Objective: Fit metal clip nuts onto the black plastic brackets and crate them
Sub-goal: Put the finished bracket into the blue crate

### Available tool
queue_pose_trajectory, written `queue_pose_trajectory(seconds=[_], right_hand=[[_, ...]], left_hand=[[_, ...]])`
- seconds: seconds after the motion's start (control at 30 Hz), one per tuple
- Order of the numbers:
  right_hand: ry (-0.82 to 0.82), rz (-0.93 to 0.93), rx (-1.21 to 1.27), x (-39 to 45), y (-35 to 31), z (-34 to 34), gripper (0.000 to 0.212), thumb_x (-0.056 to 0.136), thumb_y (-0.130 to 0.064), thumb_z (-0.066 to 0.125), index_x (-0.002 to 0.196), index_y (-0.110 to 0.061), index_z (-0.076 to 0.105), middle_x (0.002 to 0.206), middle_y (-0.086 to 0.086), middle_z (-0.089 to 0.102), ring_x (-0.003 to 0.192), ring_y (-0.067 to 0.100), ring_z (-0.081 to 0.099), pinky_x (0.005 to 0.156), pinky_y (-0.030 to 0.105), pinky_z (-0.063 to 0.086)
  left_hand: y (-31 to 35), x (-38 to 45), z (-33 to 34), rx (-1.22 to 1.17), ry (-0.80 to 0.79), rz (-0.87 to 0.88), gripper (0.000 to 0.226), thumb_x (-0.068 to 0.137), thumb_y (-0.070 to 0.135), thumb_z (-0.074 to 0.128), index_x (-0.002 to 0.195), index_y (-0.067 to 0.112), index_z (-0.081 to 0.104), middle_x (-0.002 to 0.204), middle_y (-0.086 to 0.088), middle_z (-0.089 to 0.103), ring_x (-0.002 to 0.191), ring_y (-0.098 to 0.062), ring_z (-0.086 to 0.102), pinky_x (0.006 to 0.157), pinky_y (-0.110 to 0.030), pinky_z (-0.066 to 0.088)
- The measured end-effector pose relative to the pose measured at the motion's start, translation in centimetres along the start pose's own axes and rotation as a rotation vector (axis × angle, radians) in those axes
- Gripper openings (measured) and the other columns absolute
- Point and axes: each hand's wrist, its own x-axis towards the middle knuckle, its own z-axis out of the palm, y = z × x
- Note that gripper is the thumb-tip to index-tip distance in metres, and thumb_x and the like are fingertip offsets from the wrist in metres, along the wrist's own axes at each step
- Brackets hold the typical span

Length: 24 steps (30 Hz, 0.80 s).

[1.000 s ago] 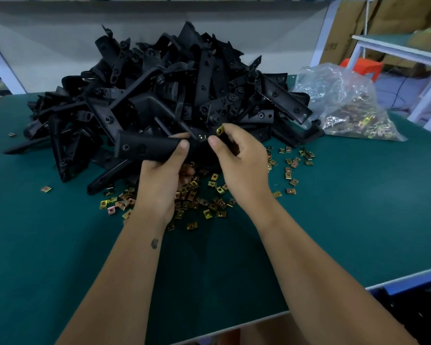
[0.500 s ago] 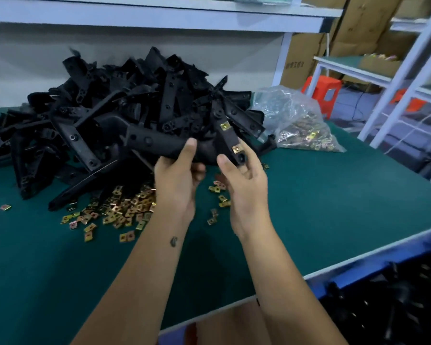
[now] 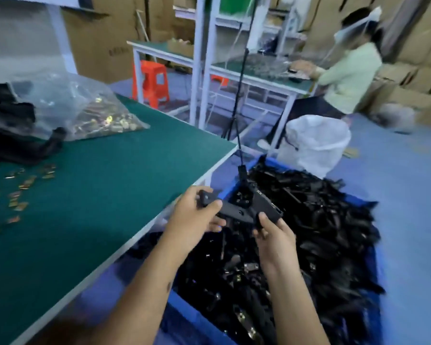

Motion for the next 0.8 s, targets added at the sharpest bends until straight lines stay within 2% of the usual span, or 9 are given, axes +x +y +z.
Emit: queue_pose_trajectory(seconds=[0.13,0.2,0.23,0.33,0.43,0.53,0.63,0.7,0.8], right_hand=[[0.262,-0.004,-0.049,5.5,-3.6,-3.6,0.016,0.092,-0.002,0.065,0.083,-0.015,0.063,0.071,-0.003,0.072,0.064,0.01,0.065,0.056,0.022,0.051],[0.38,-0.034,-0.057,8.5,-5.0,-3.9,0.007,0.092,-0.006,0.066,0.094,-0.012,0.064,0.094,0.003,0.072,0.081,0.013,0.069,0.063,0.024,0.053],[0.399,-0.012,-0.093,9.8,-5.2,-3.8,0.018,0.092,-0.009,0.067,0.109,-0.01,0.062,0.113,0.007,0.069,0.093,0.016,0.069,0.072,0.029,0.054],[0.452,0.197,-0.299,11.8,-3.9,-2.8,0.077,0.089,-0.021,0.071,0.151,-0.01,0.027,0.148,0.013,0.043,0.128,0.033,0.049,0.101,0.048,0.045],[0.475,0.196,-0.421,11.2,-1.3,0.1,0.068,0.091,-0.021,0.065,0.148,-0.009,0.031,0.148,0.016,0.038,0.127,0.038,0.045,0.103,0.053,0.044],[0.398,0.053,-0.444,9.2,0.6,5.2,0.053,0.093,-0.017,0.057,0.144,-0.012,0.04,0.145,0.014,0.036,0.12,0.035,0.049,0.1,0.051,0.046],[0.245,-0.238,-0.401,5.9,1.0,11.8,0.042,0.092,-0.007,0.053,0.133,-0.011,0.051,0.136,0.011,0.042,0.115,0.03,0.053,0.1,0.043,0.044],[0.123,-0.447,-0.358,2.5,1.2,16.6,0.039,0.089,-0.003,0.052,0.128,-0.009,0.053,0.127,0.005,0.045,0.114,0.024,0.05,0.097,0.032,0.04],[-0.13,-0.619,-0.342,-3.4,3.0,23.2,0.033,0.086,-0.002,0.054,0.118,-0.014,0.056,0.115,-0.004,0.045,0.111,0.019,0.047,0.096,0.028,0.036]], left_hand=[[-0.7,1.3,1.3,0.227,-0.188,-0.144,0.029,0.097,0.014,0.059,0.119,0.029,0.05,0.103,-0.003,0.068,0.073,-0.015,0.072,0.067,-0.027,0.058],[-0.4,1.6,1.3,0.278,-0.195,-0.131,0.016,0.098,0.019,0.057,0.11,0.029,0.058,0.102,0.0,0.072,0.078,-0.013,0.072,0.074,-0.028,0.059],[-0.1,1.6,1.1,0.286,-0.199,-0.126,0.013,0.099,0.02,0.055,0.105,0.031,0.061,0.099,0.002,0.073,0.078,-0.012,0.072,0.075,-0.028,0.059],[0.4,1.1,0.2,0.299,-0.203,-0.116,0.016,0.102,0.019,0.05,0.1,0.027,0.064,0.096,0.001,0.075,0.079,-0.012,0.071,0.077,-0.027,0.058],[1.4,0.3,-1.2,0.257,-0.187,-0.093,0.02,0.103,0.014,0.046,0.101,0.021,0.064,0.095,-0.004,0.073,0.076,-0.014,0.068,0.077,-0.029,0.058],[3.1,-0.1,-2.8,0.123,-0.118,-0.011,0.021,0.103,0.009,0.045,0.099,0.015,0.065,0.087,-0.006,0.073,0.067,-0.014,0.066,0.064,-0.024,0.057],[5.1,-0.5,-5.3,0.05,0.006,0.139,0.025,0.103,0.006,0.044,0.095,0.014,0.066,0.075,0.001,0.073,0.063,-0.011,0.066,0.058,-0.02,0.055],[6.1,-0.9,-7.7,0.029,0.123,0.232,0.027,0.103,0.005,0.043,0.091,0.015,0.065,0.071,0.003,0.071,0.06,-0.009,0.064,0.056,-0.019,0.053],[7.0,-1.7,-12.3,-0.01,0.342,0.314,0.031,0.102,0.003,0.042,0.087,0.017,0.064,0.066,0.003,0.069,0.056,-0.008,0.061,0.052,-0.018,0.049]])
